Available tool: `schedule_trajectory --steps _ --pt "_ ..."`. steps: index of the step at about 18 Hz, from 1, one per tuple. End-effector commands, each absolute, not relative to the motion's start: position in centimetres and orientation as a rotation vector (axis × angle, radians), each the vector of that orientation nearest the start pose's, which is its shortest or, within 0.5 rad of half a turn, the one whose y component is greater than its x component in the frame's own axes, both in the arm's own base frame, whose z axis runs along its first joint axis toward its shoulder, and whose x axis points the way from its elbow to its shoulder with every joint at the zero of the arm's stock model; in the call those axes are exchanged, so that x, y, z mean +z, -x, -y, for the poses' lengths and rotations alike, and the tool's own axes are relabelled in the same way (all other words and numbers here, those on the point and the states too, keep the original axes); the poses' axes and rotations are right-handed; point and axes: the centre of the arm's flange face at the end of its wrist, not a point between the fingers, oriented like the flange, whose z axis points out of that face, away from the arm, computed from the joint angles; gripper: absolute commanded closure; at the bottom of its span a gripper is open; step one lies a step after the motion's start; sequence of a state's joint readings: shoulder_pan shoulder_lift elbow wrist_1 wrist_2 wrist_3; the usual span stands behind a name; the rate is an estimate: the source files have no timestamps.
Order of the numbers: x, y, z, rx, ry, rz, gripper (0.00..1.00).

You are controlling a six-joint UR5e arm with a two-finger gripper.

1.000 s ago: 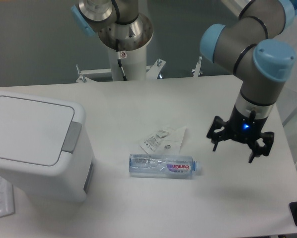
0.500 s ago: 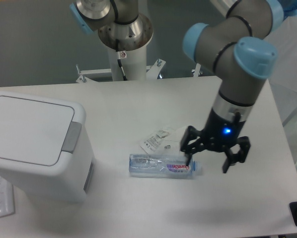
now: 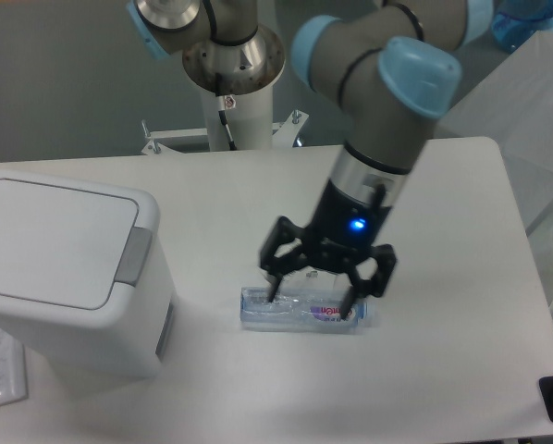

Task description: Open the trash can

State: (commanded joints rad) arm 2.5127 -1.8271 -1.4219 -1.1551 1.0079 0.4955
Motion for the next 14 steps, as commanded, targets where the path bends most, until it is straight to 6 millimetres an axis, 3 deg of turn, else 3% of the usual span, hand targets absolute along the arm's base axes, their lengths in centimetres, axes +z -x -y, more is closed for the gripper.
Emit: schedule_trajectory --steps 4,8,14 --pt "49.5 34.5 -53.5 -0.336 2.492 0.505 0.00" --pt "49.6 30.6 -54.6 -0.369 2.503 0.491 0.00" --pt "49.5 28.6 -54.8 -0.376 2.511 0.447 0.00"
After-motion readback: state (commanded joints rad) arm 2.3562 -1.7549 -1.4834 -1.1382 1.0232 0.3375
